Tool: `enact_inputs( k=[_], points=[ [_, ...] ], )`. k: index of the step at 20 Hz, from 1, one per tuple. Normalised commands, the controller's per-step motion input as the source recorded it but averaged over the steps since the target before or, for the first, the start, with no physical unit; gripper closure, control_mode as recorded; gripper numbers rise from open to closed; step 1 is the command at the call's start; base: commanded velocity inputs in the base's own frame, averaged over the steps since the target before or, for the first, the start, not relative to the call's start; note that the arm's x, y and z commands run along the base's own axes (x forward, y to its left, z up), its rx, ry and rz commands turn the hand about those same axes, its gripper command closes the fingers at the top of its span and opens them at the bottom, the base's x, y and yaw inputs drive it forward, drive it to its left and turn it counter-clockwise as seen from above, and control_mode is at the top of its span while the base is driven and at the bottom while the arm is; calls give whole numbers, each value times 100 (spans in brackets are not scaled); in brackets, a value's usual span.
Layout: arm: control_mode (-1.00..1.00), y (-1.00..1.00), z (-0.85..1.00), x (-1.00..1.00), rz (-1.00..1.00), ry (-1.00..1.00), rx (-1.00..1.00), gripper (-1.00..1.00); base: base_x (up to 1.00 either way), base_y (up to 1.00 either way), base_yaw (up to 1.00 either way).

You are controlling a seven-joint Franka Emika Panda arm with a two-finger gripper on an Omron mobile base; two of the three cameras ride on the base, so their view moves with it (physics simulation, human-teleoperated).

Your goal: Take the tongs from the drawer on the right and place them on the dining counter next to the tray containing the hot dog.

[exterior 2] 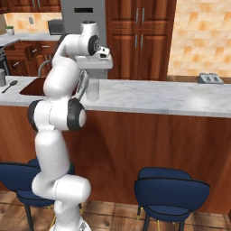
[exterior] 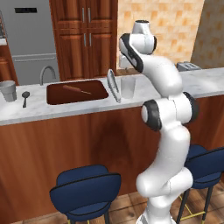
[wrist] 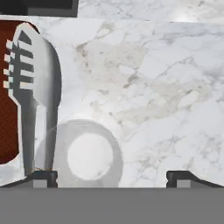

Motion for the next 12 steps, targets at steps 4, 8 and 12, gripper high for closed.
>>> enact_inputs(
  k=[4, 8, 12],
  points=[
    [-100, -100, -100, -100, 0, -24, 0, -100, 0, 0, 0],
    [-100, -100, -100, -100, 0, -23, 0, -100, 0, 0, 0],
    [-100, -79, -28, -100, 0, -31, 3, -100, 0, 0, 0]
  ],
)
